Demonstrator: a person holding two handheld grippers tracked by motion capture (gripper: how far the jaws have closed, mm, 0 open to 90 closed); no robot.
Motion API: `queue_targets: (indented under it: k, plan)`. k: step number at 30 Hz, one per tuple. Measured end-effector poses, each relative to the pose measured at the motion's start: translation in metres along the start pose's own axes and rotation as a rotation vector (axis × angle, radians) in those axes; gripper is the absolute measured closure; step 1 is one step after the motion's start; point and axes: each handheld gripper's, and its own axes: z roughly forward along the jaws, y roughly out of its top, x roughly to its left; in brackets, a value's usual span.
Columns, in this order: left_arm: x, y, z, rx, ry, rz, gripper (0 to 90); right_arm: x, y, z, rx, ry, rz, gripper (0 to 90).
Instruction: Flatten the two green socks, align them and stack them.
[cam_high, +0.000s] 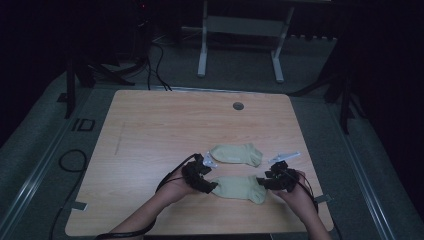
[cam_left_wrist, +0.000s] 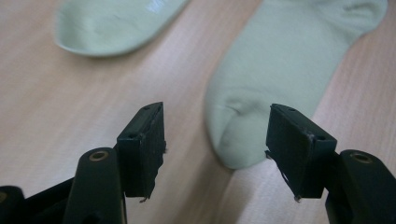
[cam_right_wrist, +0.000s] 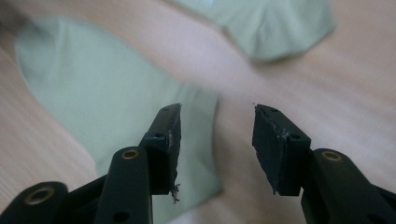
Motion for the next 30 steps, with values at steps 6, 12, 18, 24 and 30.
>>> queue_targets:
  k: [6,12,18,24,30]
  plan:
    - [-0.003,-0.008,0.01,0.025,0.001,0.017,44.6,0.009,-0.02,0.007,0.041,-0.007,-0.011,53.5]
    - [-0.003,-0.012,0.016,0.024,0.002,0.02,48.0,0.017,-0.025,0.007,0.035,-0.063,-0.053,60.7]
    - [-0.009,-0.009,0.017,0.016,-0.023,0.048,63.4,0.017,-0.025,0.006,0.036,-0.061,-0.044,76.2]
    - [-0.013,-0.006,0.019,0.027,-0.052,0.05,84.4,0.017,-0.025,0.005,0.044,-0.057,-0.041,82.0]
    - [-0.014,-0.005,0.016,0.011,-0.043,0.033,87.4,0.018,-0.022,0.003,0.052,-0.067,-0.047,83.1]
